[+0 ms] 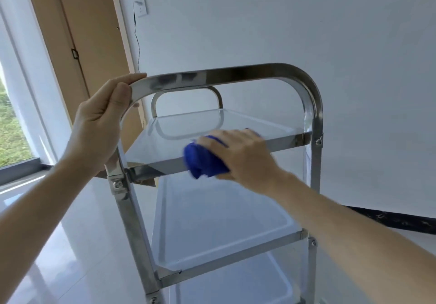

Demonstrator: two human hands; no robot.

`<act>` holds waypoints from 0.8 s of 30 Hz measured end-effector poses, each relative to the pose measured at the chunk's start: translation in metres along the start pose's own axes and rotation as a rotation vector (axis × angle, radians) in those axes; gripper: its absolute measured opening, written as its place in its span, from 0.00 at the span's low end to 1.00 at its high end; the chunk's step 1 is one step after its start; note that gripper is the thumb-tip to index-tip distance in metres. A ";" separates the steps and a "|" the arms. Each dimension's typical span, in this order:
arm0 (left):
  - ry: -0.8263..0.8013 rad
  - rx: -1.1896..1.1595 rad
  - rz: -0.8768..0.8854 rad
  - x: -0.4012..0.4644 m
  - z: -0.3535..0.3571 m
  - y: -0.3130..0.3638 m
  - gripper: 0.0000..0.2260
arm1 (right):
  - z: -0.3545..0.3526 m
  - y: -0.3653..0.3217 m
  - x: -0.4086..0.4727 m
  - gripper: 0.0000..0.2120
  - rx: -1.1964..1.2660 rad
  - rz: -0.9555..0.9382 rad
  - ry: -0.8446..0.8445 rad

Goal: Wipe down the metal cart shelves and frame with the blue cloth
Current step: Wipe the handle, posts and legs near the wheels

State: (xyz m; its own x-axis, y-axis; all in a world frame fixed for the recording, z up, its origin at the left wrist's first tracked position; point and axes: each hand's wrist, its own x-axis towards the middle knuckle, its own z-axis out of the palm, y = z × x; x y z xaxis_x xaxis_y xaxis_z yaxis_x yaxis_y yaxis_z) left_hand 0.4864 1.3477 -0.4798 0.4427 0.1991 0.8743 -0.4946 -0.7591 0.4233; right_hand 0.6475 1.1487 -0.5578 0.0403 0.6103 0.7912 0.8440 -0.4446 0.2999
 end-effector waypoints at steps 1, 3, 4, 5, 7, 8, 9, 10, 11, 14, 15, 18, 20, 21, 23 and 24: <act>0.005 0.001 -0.003 -0.001 -0.003 0.000 0.15 | -0.003 0.019 -0.013 0.28 -0.019 0.020 0.036; 0.015 -0.008 -0.015 -0.002 -0.008 0.000 0.14 | -0.007 0.049 -0.037 0.28 -0.095 0.067 0.057; 0.018 -0.011 -0.018 -0.003 -0.008 0.000 0.14 | -0.007 0.057 -0.044 0.28 -0.135 0.095 0.044; 0.017 -0.010 -0.014 -0.003 -0.007 0.001 0.14 | -0.006 0.058 -0.045 0.29 -0.162 0.129 0.033; 0.020 -0.010 -0.007 -0.003 -0.005 0.001 0.14 | 0.001 0.037 -0.035 0.29 -0.157 0.184 0.050; 0.025 -0.008 -0.009 -0.003 -0.004 0.000 0.14 | 0.004 0.019 -0.026 0.26 -0.138 0.187 0.069; 0.029 -0.001 -0.009 -0.002 -0.004 -0.001 0.14 | 0.009 -0.002 -0.014 0.24 -0.115 0.180 0.089; 0.029 0.008 -0.004 -0.001 -0.004 -0.003 0.14 | 0.014 -0.025 -0.003 0.21 -0.092 0.173 0.106; 0.027 0.014 0.004 -0.001 -0.004 -0.004 0.14 | 0.020 -0.048 0.009 0.20 -0.074 0.167 0.117; 0.034 0.028 0.029 -0.001 -0.008 -0.008 0.13 | 0.033 -0.102 0.038 0.21 -0.043 0.093 0.100; 0.037 0.037 0.030 -0.001 -0.009 -0.009 0.13 | 0.035 -0.110 0.042 0.22 -0.040 0.060 0.083; 0.049 0.071 -0.001 -0.002 -0.012 -0.009 0.14 | 0.033 -0.099 0.042 0.24 -0.066 -0.030 0.045; 0.051 0.074 0.006 -0.002 -0.012 -0.009 0.14 | 0.029 -0.077 0.032 0.23 -0.079 -0.033 0.061; 0.052 0.079 0.010 -0.002 -0.012 -0.008 0.14 | 0.026 -0.064 0.025 0.23 -0.072 -0.002 0.082; 0.058 0.085 -0.003 -0.003 -0.009 -0.006 0.14 | 0.018 -0.034 0.010 0.22 -0.060 0.058 0.090; 0.060 0.084 -0.012 -0.003 -0.008 -0.006 0.14 | 0.014 -0.018 0.002 0.21 -0.064 0.075 0.069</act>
State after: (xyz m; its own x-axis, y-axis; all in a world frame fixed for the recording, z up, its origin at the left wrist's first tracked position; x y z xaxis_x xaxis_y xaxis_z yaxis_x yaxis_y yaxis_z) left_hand 0.4821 1.3570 -0.4826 0.4012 0.2437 0.8830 -0.4238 -0.8052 0.4148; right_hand 0.6395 1.1671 -0.5695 0.0633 0.5285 0.8466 0.8043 -0.5292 0.2703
